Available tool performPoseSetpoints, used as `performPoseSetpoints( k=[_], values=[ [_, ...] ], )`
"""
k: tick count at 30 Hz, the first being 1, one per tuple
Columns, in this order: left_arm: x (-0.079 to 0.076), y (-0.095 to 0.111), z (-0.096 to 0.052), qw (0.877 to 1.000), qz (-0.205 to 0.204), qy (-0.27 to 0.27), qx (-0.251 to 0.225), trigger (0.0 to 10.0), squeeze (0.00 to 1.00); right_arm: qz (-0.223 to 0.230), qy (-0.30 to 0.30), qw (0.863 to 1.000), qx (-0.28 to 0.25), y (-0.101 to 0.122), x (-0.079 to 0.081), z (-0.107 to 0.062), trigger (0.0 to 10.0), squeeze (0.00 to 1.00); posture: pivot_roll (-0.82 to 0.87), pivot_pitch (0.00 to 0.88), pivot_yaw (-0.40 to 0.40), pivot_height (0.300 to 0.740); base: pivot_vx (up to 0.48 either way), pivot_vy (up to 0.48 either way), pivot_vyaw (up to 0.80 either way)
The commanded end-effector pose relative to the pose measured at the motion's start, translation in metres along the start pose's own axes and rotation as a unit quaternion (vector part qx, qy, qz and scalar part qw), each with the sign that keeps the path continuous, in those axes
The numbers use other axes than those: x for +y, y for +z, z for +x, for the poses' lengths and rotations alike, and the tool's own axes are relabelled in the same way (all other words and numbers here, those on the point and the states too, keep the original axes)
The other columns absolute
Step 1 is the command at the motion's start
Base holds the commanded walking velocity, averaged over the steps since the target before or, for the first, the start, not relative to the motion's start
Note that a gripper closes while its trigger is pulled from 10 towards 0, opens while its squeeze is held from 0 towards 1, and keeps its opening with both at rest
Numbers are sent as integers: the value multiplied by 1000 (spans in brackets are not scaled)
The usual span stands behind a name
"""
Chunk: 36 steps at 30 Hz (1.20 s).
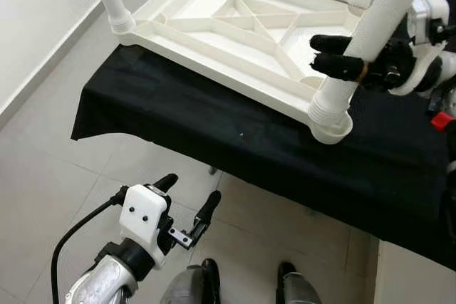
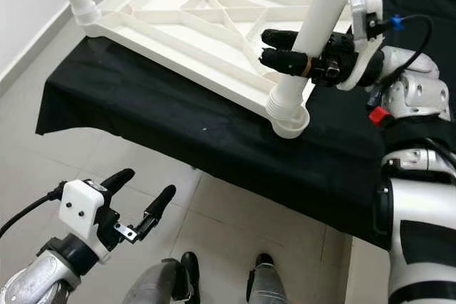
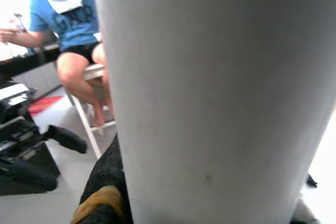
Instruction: Building children table
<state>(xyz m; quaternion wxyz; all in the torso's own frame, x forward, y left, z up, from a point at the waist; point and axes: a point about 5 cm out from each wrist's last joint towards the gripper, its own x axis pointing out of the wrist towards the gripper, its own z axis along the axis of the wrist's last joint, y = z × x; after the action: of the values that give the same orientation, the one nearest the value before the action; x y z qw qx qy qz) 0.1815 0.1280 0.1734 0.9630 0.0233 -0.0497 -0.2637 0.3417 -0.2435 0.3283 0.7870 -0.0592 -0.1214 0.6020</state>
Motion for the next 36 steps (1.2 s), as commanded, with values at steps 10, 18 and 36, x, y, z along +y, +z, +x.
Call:
performPoseSetpoints(
  k=[10, 18, 36],
  values=[
    [1, -1, -7, 1000, 4, -9, 15, 10000, 0, -33, -25, 999, -19, -7, 3, -15, 10000, 0, 118, 386, 120, 740, 0, 0, 0],
    [2, 0, -8, 1000, 5, -11, 18, 10000, 0, -38, -36, 999, -7, -7, 8, -26, 10000, 0, 120, 388, 131, 740, 0, 0, 0],
    [1, 3, -6, 999, 8, -31, 7, 10000, 0, -44, 35, 997, 49, -8, 24, -15, 10000, 0, 112, 387, 135, 740, 0, 0, 0]
  ],
)
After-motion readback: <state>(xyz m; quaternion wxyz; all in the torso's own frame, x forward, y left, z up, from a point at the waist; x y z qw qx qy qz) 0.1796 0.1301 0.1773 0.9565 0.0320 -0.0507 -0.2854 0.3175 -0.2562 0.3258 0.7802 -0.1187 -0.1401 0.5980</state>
